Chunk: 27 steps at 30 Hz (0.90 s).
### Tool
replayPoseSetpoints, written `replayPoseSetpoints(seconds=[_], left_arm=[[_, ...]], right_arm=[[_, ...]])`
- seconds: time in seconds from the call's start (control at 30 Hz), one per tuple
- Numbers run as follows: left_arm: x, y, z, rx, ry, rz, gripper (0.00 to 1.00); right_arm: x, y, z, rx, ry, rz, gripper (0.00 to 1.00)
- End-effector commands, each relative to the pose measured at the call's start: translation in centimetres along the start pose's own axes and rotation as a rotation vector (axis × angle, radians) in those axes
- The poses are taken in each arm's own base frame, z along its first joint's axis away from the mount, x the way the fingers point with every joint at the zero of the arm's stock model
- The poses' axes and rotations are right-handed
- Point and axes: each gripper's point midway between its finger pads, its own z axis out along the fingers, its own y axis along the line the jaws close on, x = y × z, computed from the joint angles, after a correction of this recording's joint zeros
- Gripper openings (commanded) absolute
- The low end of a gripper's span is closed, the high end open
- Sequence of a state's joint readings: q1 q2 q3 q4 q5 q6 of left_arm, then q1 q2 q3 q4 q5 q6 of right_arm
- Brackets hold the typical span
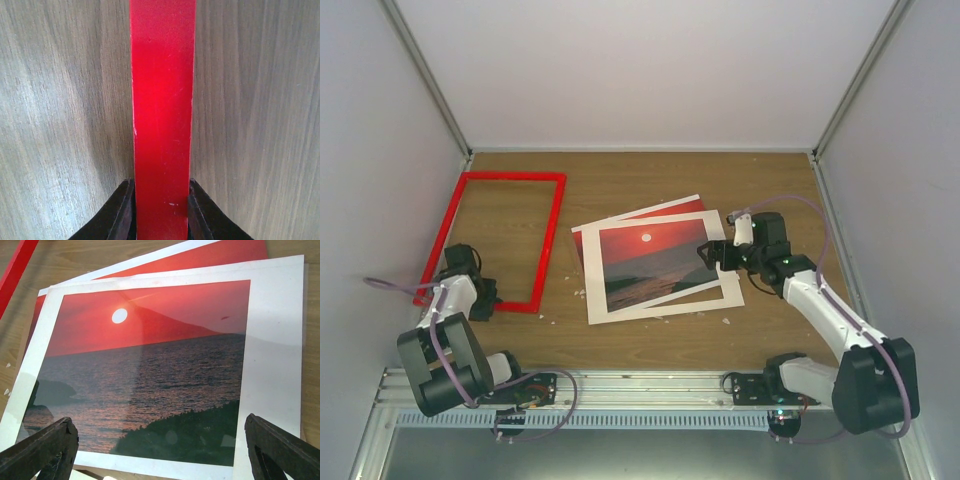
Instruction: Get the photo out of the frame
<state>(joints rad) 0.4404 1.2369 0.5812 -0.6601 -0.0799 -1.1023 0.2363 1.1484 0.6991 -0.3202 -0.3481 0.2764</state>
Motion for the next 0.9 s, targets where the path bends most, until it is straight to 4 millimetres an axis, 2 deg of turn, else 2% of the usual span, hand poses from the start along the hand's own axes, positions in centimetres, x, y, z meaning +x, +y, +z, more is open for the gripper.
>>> replayPoseSetpoints(seconds=[0.0, 0.27, 0.43, 0.5, 0.63, 0.77, 0.87], left_arm=[[0.3, -0.5, 0.8, 0.044, 0.014, -0.071, 0.07], [1.9, 0.0, 1.5, 0.056, 0.048, -0.048, 0.21], [2.7, 0.1, 0.9, 0.08, 0.055, -0.035, 0.37], [2.9, 0.1, 0.6, 0.093, 0.059, -0.03, 0.45], [2.8, -0.2, -0.5, 0.126, 0.044, -0.027, 0.56], [2.6, -1.1, -2.0, 0.195, 0.02, 0.025, 0.67], [3.5, -2.1, -3.1, 0.276, 0.043, 0.109, 0.74]], right_arm=[[0.5, 0.6, 0.5, -0.029, 0.01, -0.027, 0.91], [0.9, 0.5, 1.0, -0.025, 0.031, -0.026, 0.92], [1.0, 0.9, 1.2, -0.026, 0.039, -0.032, 0.93], [1.1, 0.9, 1.3, -0.022, 0.043, -0.035, 0.93], [1.0, 1.3, 1.3, -0.027, 0.044, -0.044, 0.93], [1.2, 2.0, 1.5, -0.039, 0.055, -0.06, 0.93], [1.5, 2.8, 2.0, -0.052, 0.064, -0.082, 0.94]])
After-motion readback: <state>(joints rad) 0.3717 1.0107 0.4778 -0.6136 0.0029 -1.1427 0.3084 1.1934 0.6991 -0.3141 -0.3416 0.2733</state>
